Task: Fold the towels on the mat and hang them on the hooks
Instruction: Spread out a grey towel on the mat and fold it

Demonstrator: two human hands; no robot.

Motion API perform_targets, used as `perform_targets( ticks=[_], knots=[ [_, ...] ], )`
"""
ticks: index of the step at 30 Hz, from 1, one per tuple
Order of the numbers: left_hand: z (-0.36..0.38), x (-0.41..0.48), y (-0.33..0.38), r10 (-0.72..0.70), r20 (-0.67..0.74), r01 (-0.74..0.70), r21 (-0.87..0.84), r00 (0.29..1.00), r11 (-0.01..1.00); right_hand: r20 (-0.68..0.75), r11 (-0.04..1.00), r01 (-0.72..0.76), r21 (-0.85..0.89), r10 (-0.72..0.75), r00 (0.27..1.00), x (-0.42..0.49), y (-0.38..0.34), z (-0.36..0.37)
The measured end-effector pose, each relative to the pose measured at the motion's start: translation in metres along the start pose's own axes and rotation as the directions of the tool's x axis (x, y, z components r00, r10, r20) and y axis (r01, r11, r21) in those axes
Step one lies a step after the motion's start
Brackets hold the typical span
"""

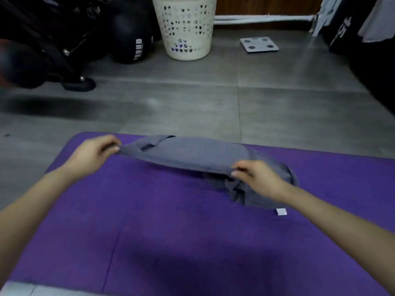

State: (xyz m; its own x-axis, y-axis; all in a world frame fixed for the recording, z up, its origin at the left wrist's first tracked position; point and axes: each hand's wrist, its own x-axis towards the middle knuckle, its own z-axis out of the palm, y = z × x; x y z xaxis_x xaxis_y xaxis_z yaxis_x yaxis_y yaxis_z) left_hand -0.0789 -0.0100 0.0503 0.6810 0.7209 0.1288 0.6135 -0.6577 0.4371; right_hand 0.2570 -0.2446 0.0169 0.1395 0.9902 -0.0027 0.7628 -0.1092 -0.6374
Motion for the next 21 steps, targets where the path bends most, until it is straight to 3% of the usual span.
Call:
perform_targets(
  ticks=[4, 7, 10, 12, 16, 21],
  knots=[
    [0.034, -0.066, -0.045, -0.071, 0.342, 0.036, 0.107, 0.937, 0.994, 0.303, 0.996, -0.087, -0.012, 0.086, 0.949, -0.024, 0.015, 0.057],
    [0.065, -0.086, -0.053, -0.166, 0.486, 0.080, 0.193, 0.858, 0.978, 0.344, 0.971, -0.198, 0.132, 0.143, 0.928, -0.038, 0.028, 0.077],
    [0.104, -0.080, -0.045, -0.151, 0.411, 0.090, 0.165, 0.899, 0.982, 0.183, 0.944, -0.270, 0.189, 0.236, 0.954, -0.045, 0.050, 0.078],
    [0.134, -0.069, -0.026, -0.063, 0.329, 0.026, 0.116, 0.942, 0.993, 0.060, 0.919, -0.350, 0.184, 0.344, 0.937, -0.054, 0.070, 0.073],
    [0.205, -0.049, 0.041, 0.151, 0.243, -0.143, -0.052, 0.958, 0.988, -0.159, 0.788, -0.595, 0.161, 0.616, 0.772, -0.086, 0.125, 0.070],
    [0.277, -0.036, 0.134, 0.320, 0.223, -0.297, -0.134, 0.921, 0.946, -0.343, 0.637, -0.765, 0.096, 0.742, 0.576, -0.116, 0.158, 0.081]
  ],
)
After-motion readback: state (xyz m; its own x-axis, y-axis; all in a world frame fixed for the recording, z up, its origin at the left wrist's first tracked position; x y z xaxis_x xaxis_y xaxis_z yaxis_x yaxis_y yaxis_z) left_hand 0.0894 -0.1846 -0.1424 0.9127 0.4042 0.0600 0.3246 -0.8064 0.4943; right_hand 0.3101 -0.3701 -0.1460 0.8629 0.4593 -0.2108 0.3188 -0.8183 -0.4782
